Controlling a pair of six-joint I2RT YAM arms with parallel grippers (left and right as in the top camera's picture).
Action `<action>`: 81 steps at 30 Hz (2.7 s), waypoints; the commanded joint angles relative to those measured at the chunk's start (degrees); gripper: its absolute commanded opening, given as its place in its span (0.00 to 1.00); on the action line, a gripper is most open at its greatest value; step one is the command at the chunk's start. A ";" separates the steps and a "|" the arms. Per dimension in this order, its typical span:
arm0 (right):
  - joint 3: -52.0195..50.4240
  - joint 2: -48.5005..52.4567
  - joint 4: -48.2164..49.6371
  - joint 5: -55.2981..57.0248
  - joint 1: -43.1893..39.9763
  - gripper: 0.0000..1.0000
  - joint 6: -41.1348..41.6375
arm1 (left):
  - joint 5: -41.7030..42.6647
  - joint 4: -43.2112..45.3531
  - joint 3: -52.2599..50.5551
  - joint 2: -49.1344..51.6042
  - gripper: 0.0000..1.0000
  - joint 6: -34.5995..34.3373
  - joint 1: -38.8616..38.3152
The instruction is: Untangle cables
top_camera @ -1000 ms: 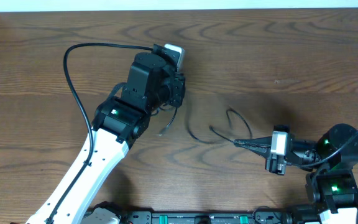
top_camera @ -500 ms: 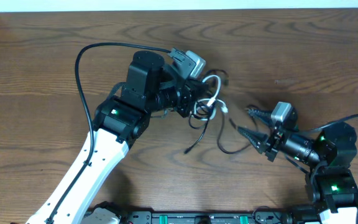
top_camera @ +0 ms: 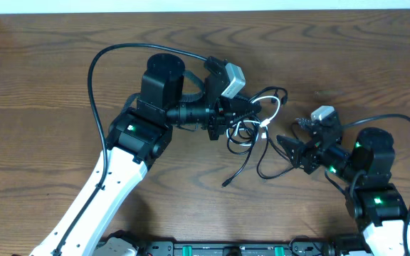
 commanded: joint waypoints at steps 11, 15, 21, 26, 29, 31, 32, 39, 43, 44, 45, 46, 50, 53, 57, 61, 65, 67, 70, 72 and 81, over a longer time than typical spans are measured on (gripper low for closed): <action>0.52 8.87 5.20 -0.28 -0.24 0.73 4.42 | 1.97 1.68 0.42 -0.66 0.07 -0.72 -0.02; 0.52 9.60 5.20 -0.24 -0.24 0.73 4.39 | 1.20 1.60 0.42 -0.66 0.08 -0.72 0.00; 0.52 9.68 5.18 0.68 -0.26 0.71 4.37 | -11.63 -4.50 0.42 -0.66 0.08 -0.17 0.00; 0.52 9.68 5.05 1.79 -0.26 0.69 4.39 | -30.88 -12.63 0.42 -0.52 0.08 1.51 0.00; 0.52 9.68 5.05 2.08 -0.26 0.69 4.39 | -36.50 -16.06 0.42 0.07 0.08 1.51 0.00; 0.52 9.68 5.05 2.16 -0.24 0.69 4.39 | -34.07 -17.73 0.42 0.59 0.14 1.49 -0.09; 0.52 9.68 5.18 2.16 -0.24 0.69 4.39 | -30.82 -18.75 0.42 1.33 0.17 1.51 -0.35; 0.52 9.68 5.18 2.16 -0.24 0.68 4.76 | -26.12 -22.08 0.42 9.97 0.33 1.92 -4.04; 0.52 9.68 5.20 2.21 -0.26 0.69 5.07 | -27.15 -22.21 0.42 12.57 0.33 1.86 -4.00; 0.52 9.68 5.18 2.27 -0.26 0.69 5.05 | -28.83 -22.12 0.42 12.41 0.33 1.81 -3.78; 0.52 9.68 5.18 2.34 -0.26 0.69 5.05 | -31.23 -22.14 0.42 12.22 0.33 1.46 -3.58; 0.52 9.68 5.18 2.34 -0.26 0.69 5.05 | -34.07 -22.16 0.42 12.04 0.33 0.42 -3.26; 0.52 9.68 5.18 2.36 -0.26 0.69 5.03 | -49.79 -24.22 0.42 11.98 0.34 -7.06 -1.79; 0.52 9.68 5.16 2.38 -0.26 0.70 5.03 | -57.27 -27.10 0.42 12.00 0.41 -8.55 -0.57; 0.52 9.68 5.16 2.38 -0.26 0.72 5.05 | -59.82 -29.92 0.39 12.11 0.54 -8.55 0.85; 0.52 9.68 5.16 3.23 -0.24 0.75 5.05 | -59.84 -30.97 0.39 13.35 0.60 -8.46 1.25; 0.52 9.68 4.66 3.23 -0.24 0.77 5.05 | -59.84 -30.99 0.39 16.83 0.61 -8.48 1.25; 0.52 9.68 4.74 3.28 -0.26 0.77 5.05 | -59.87 -31.17 0.39 18.75 0.61 -8.46 1.25; 0.52 9.68 4.55 3.43 -0.24 0.78 5.05 | -59.82 -31.17 0.39 22.08 0.61 -8.48 1.25; 0.52 9.68 4.48 3.43 -0.24 0.79 5.05 | -59.82 -31.10 0.39 24.57 0.61 -8.48 1.25; 0.52 9.68 4.33 3.87 -0.24 0.80 5.03 | -59.12 -30.25 0.39 32.04 0.61 -8.52 1.20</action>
